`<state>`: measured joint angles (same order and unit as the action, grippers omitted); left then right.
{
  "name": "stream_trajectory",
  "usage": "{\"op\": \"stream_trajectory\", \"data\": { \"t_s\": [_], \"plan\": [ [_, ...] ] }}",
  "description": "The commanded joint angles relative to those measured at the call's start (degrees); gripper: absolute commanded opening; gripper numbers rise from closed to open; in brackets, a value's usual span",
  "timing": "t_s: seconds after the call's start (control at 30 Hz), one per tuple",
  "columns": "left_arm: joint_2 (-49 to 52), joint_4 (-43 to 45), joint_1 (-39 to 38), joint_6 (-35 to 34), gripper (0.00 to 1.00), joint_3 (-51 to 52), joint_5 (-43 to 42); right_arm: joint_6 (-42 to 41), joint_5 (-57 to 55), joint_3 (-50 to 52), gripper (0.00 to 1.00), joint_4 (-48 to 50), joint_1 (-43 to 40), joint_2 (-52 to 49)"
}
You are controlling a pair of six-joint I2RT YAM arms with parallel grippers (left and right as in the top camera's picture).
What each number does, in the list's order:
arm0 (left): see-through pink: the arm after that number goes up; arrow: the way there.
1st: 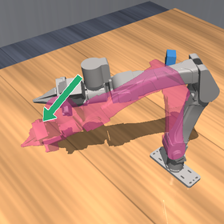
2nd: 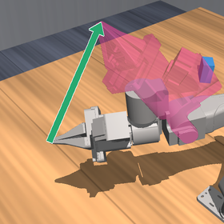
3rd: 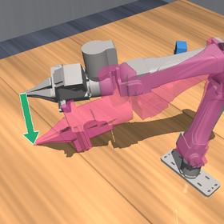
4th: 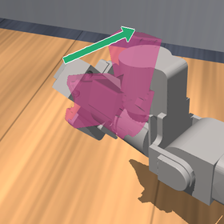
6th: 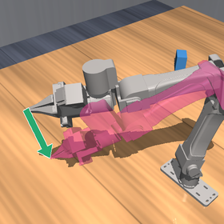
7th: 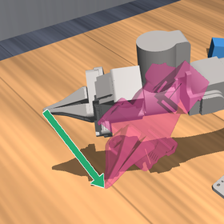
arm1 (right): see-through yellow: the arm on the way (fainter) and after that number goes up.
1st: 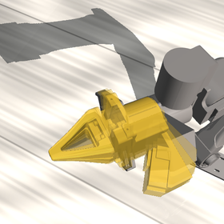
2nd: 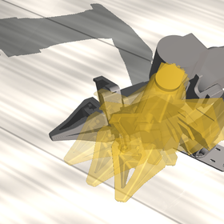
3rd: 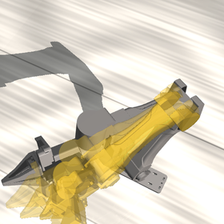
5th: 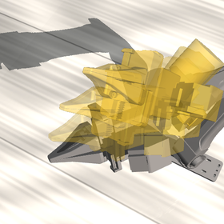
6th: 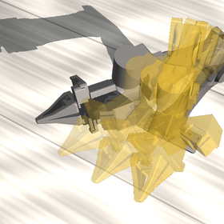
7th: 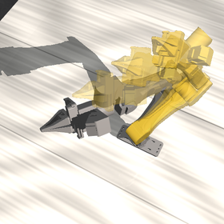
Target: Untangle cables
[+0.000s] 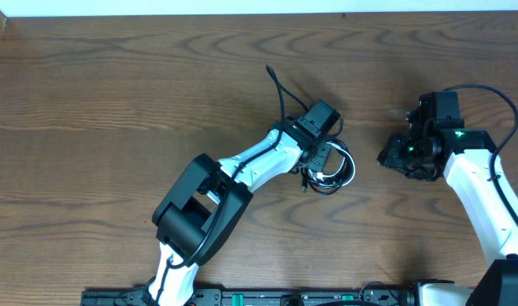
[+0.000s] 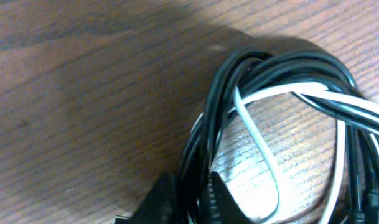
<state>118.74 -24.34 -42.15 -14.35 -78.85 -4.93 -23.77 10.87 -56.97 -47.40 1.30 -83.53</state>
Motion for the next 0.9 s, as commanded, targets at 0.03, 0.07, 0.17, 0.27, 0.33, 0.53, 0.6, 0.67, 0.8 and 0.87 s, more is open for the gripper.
{"op": "stream_trajectory", "data": {
  "t_s": [0.03, 0.07, 0.17, 0.27, 0.33, 0.53, 0.6, 0.67, 0.8, 0.87],
  "plan": [
    [0.3, -0.8, 0.7, -0.1, 0.08, -0.1, -2.6, 0.7, 6.1, -0.4, 0.42, 2.3, -0.1, 0.3],
    [-0.5, -1.2, 1.1, -0.1, 0.07, -0.2, -3.1, 0.7, 8.2, -0.4, 0.42, 3.1, -0.1, 0.3],
    [-4.3, -2.2, 2.9, -0.1, 0.07, -0.5, -7.2, 1.7, 15.4, -0.4, 0.42, 6.1, 0.1, 0.3],
    [-9.5, -2.4, 5.5, -0.1, 0.07, -0.6, -15.2, 1.0, 19.8, -0.4, 0.42, 9.4, 1.1, 0.3],
    [-12.4, -2.6, 7.1, -0.1, 0.07, -0.6, -20.2, -1.2, 21.0, -0.4, 0.4, 11.0, 2.1, 0.3],
    [-15.9, -4.6, 10.5, -0.1, 0.08, -0.5, -31.4, -10.9, 21.2, -0.4, 0.39, 16.0, 5.8, 0.3],
    [-15.8, -5.7, 10.8, -0.1, 0.07, -0.4, -32.0, -13.3, 21.2, -0.4, 0.4, 17.9, 6.8, 0.3],
    [-15.8, -6.5, 10.8, -0.1, 0.08, -0.2, -32.0, -15.0, 21.2, -0.4, 0.41, 19.7, 7.7, 0.3],
    [-15.8, -6.7, 10.7, -0.3, 0.07, -0.2, -32.2, -17.7, 21.2, -0.4, 0.44, 22.9, 8.9, 0.3],
    [-15.8, -6.7, 10.7, -0.8, 0.07, -0.2, -32.5, -18.2, 21.2, -0.4, 0.45, 24.0, 8.9, 0.3]
  ]
}}
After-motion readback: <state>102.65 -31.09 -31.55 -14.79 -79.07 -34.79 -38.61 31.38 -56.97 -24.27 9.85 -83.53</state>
